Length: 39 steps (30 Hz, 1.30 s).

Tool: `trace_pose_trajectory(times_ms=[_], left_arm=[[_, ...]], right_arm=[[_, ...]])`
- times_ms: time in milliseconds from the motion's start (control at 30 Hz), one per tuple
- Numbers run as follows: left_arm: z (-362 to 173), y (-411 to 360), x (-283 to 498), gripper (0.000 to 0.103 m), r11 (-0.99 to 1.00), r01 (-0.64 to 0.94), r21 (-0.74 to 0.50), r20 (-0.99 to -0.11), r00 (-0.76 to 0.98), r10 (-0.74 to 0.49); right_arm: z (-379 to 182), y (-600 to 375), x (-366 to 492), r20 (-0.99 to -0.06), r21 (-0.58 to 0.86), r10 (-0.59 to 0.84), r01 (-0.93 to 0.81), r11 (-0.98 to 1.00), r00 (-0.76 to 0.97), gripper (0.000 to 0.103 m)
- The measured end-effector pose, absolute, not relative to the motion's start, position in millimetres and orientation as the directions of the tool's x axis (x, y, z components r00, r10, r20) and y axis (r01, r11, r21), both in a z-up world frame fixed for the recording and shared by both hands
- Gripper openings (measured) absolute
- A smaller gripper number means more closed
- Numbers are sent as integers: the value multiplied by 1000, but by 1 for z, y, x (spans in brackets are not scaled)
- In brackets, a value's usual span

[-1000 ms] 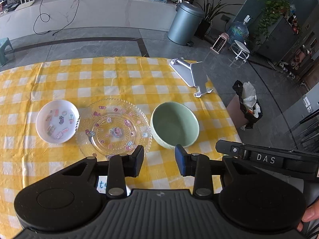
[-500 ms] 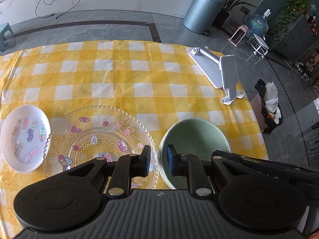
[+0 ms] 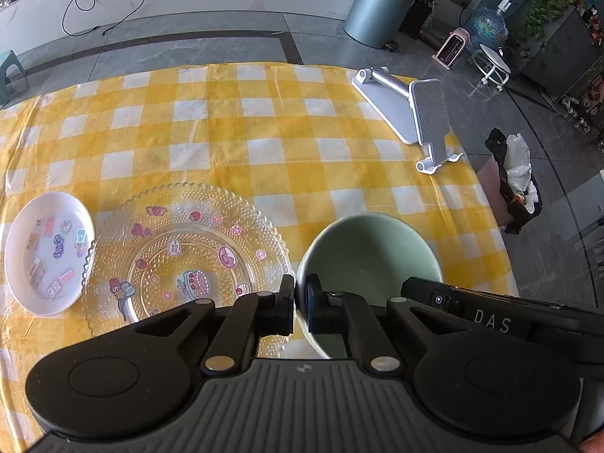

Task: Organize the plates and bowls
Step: 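Close the left tool on the pale green bowl rim, then lower the green bowl into the steel bowls and open the left tool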

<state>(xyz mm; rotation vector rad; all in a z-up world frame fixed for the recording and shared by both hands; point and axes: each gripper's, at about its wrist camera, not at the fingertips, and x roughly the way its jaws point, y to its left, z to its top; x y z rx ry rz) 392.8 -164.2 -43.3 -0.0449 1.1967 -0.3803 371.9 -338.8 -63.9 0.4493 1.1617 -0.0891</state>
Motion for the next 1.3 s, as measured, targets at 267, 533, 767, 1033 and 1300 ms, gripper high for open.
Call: trace_pose_trajectory(times_ms=[267, 533, 767, 1033, 1300], left_arm=[[-12, -146, 355, 6, 940, 258, -223, -904, 306, -298], [30, -112, 299, 6, 950, 247, -192, -911, 316, -267], [66, -55, 245, 6, 965, 190, -181, -913, 333, -236], [85, 11, 187, 7, 977, 130, -166, -910, 362, -203], [69, 69, 163, 7, 981, 43, -190, -918, 347, -193]], right_arm=[[-34, -321, 333, -902, 304, 171, 300, 904, 397, 4], [14, -280, 280, -897, 298, 187, 236, 925, 400, 4], [47, -225, 227, -881, 320, 241, 138, 937, 408, 4], [58, -159, 176, -859, 357, 315, 31, 934, 403, 4], [45, -99, 160, -874, 341, 337, -53, 939, 350, 4]])
